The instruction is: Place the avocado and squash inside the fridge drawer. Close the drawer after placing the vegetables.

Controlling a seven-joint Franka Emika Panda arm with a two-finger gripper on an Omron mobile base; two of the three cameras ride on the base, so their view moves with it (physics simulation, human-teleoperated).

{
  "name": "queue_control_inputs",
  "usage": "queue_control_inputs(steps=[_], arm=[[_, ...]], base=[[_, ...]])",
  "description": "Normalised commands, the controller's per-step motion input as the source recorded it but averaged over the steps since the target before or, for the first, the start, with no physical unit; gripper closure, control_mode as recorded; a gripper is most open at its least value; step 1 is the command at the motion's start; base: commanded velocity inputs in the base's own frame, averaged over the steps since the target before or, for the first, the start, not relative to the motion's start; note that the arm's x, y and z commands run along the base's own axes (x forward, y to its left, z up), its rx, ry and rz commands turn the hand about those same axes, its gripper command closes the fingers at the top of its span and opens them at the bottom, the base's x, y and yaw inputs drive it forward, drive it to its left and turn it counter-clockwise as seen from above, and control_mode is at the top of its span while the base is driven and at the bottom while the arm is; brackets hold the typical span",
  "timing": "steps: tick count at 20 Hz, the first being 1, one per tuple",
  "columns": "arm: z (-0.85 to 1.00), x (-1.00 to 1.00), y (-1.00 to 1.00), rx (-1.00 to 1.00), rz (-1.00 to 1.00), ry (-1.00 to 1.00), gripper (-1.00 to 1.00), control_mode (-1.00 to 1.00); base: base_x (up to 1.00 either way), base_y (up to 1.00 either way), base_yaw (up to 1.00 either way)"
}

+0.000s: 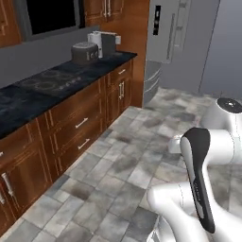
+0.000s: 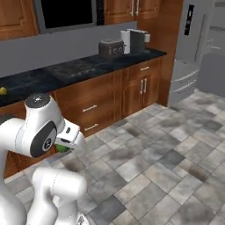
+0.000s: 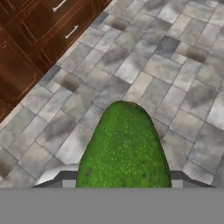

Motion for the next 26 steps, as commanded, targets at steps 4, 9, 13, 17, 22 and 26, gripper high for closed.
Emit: queue_control_inputs(steps=[4, 9, 13, 17, 22, 26], arm=[[0.00, 0.00, 0.00, 0.00, 0.00, 0.00, 1.00, 1.00], [0.00, 0.00, 0.00, 0.00, 0.00, 0.00, 1.00, 1.00], [0.00, 0.00, 0.00, 0.00, 0.00, 0.00, 1.00, 1.00], [0.00, 0.00, 0.00, 0.00, 0.00, 0.00, 1.00, 1.00], [0.00, 0.00, 0.00, 0.00, 0.00, 0.00, 1.00, 1.00], [0.00, 0.00, 0.00, 0.00, 0.00, 0.00, 1.00, 1.00]], base=[[0.09, 0.00, -0.81], [0.76, -0.02, -0.64], [1.00, -0.47, -0.38], [1.00, -0.22, -0.23], [1.00, -0.06, -0.05], [1.00, -0.02, 0.04]])
